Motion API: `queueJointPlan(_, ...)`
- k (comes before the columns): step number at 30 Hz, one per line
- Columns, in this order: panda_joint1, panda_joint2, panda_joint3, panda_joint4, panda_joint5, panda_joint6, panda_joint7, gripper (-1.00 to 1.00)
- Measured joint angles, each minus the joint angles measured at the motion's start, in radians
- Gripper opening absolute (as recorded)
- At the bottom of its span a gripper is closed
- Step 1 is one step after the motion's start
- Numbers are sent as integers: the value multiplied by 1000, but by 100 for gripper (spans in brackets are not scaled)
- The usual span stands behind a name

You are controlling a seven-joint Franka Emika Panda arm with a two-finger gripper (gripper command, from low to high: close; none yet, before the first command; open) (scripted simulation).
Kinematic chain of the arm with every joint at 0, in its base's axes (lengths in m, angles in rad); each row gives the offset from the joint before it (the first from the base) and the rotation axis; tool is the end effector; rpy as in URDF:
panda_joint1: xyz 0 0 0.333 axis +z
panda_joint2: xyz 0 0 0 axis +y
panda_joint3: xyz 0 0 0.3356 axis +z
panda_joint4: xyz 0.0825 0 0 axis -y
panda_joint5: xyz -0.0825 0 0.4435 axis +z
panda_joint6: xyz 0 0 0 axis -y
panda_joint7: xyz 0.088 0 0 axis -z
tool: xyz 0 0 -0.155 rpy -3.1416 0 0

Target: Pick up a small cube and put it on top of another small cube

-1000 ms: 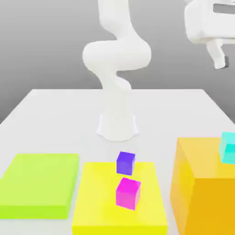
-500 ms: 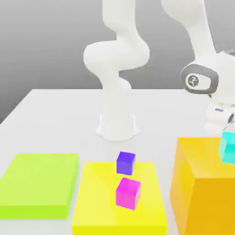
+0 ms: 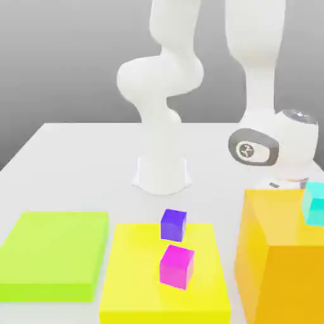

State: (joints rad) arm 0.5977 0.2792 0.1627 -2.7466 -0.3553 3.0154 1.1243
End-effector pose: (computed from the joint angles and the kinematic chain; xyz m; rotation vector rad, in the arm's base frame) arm 0.2580 0.2923 0.0482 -3.1402 0.0274 -0.0001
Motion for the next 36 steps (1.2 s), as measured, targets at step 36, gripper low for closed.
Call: queueJointPlan(36, -358, -415, -185, 292, 228, -721, -700, -100)
